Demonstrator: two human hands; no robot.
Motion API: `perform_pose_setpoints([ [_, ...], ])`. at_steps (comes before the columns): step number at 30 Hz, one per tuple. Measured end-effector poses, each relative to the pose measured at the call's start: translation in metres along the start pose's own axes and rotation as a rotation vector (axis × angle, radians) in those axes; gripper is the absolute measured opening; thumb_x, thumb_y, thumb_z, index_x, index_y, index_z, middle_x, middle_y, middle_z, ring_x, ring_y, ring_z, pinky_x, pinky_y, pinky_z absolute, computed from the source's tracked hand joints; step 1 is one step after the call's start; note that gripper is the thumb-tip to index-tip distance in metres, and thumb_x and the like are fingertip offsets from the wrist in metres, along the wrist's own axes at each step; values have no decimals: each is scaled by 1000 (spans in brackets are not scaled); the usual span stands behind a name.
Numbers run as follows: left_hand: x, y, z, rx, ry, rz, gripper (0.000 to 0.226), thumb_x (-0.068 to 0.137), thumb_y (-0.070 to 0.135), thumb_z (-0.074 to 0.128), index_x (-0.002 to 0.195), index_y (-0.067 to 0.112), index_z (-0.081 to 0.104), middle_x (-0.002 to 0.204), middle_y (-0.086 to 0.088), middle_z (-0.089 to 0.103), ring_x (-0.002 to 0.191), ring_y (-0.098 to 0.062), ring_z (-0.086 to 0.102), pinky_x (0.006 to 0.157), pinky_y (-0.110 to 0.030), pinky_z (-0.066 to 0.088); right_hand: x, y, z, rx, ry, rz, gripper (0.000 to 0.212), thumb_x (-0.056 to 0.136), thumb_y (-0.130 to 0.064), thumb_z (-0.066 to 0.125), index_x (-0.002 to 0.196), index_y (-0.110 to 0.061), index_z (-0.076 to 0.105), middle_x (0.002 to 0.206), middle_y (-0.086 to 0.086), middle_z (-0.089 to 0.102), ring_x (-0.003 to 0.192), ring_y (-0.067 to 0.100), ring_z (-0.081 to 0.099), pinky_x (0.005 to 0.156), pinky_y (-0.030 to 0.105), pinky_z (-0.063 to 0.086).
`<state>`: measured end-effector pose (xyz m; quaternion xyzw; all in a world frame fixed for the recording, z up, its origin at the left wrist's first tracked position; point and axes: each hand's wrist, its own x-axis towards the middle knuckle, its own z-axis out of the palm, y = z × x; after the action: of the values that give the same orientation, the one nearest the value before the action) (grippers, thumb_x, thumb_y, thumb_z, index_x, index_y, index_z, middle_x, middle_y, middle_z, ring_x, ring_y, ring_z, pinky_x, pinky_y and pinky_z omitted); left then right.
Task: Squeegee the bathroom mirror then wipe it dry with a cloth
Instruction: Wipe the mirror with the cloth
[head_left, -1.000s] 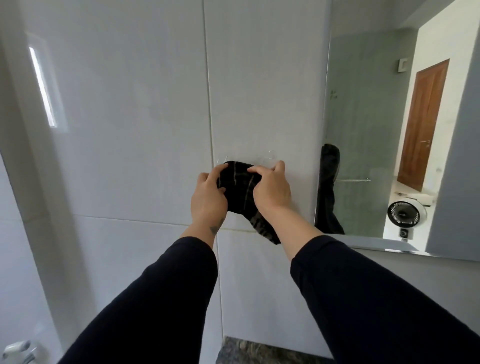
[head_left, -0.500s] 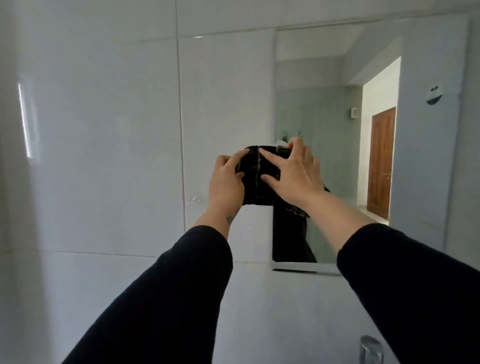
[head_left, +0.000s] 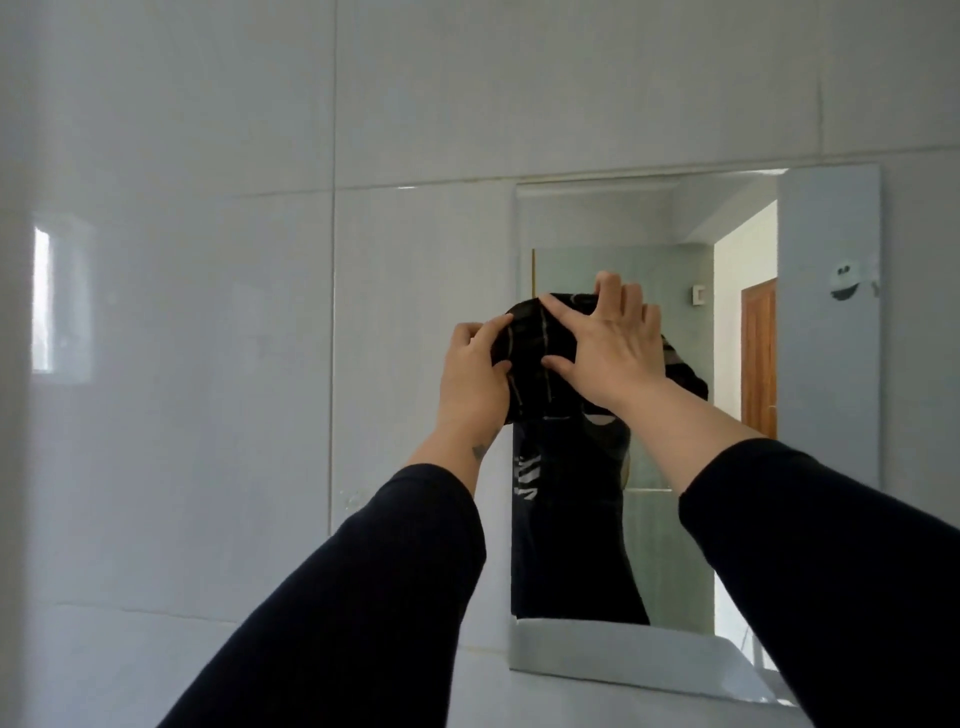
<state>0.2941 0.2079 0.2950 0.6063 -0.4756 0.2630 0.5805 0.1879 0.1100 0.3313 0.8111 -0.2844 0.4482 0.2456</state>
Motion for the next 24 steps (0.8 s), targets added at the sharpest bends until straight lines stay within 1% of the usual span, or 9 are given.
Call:
perform_pose_setpoints([
  [4, 39, 2, 4, -80, 5, 8, 46, 92, -11, 43, 131, 10, 54, 108, 8, 45, 86, 10, 51, 66, 8, 35, 31, 4, 5, -22, 28, -4, 72, 90, -54, 53, 150, -43, 15, 143, 10, 14, 124, 33, 22, 102, 43, 25],
  [6, 62, 2, 8, -181, 10, -15, 37, 94, -8, 42, 126, 4, 57, 96, 13, 45, 72, 26, 50, 61, 5, 38, 46, 7, 9, -36, 58, -43, 72, 91, -52, 53, 150, -43, 12, 142, 8, 9, 124, 32, 21, 103, 43, 24],
  [8, 82, -1, 13, -223, 39, -2, 33, 95, -6, 43, 122, 0, 59, 93, 15, 46, 67, 28, 50, 59, 2, 41, 58, 10, 22, -81, 93, -97, 73, 92, -51, 51, 151, -42, 8, 139, 6, 2, 122, 30, 17, 102, 44, 23],
  [10, 98, -9, 19, -187, 51, 31, 32, 93, -6, 44, 120, 0, 62, 100, 12, 50, 68, 25, 51, 62, 2, 40, 64, 13, 44, -163, 160, -146, 72, 93, -49, 50, 153, -35, 12, 140, 5, 4, 121, 29, 18, 102, 45, 20],
  [13, 110, -17, 21, -138, 60, 89, 33, 91, -7, 48, 117, 2, 65, 110, 5, 52, 74, 22, 51, 68, 1, 40, 63, 17, 72, -277, 273, -218, 63, 95, -43, 40, 151, -19, 27, 155, 5, 18, 137, 27, 25, 103, 48, 20],
  [15, 115, -21, 22, -113, 71, 131, 33, 90, -9, 49, 115, 3, 67, 110, 5, 51, 79, 16, 53, 70, 4, 39, 62, 18, 82, -344, 324, -296, 58, 100, -37, 27, 152, -11, 25, 160, 5, 20, 145, 21, 22, 109, 46, 19],
  [17, 117, -22, 21, -64, 75, 185, 35, 88, -11, 51, 114, 5, 69, 113, 4, 52, 84, 8, 52, 73, 5, 37, 62, 19, 85, -303, 359, -402, 55, 103, -32, 23, 152, -7, 24, 160, 8, 19, 147, 21, 18, 115, 45, 17],
  [22, 119, -26, 15, 11, 93, 236, 36, 86, -7, 58, 117, 8, 68, 120, 0, 57, 105, -8, 54, 78, 8, 33, 64, 21, 87, -198, 251, -526, 59, 99, -38, 25, 151, -9, 28, 159, 11, 19, 148, 23, 15, 118, 47, 16],
  [24, 113, -31, 17, 62, 134, 255, 38, 90, -1, 55, 125, 13, 63, 123, 2, 57, 112, -11, 53, 85, 1, 34, 65, 22, 86, -182, 221, -507, 64, 97, -44, 24, 152, -11, 25, 160, 8, 15, 148, 22, 10, 119, 46, 14],
])
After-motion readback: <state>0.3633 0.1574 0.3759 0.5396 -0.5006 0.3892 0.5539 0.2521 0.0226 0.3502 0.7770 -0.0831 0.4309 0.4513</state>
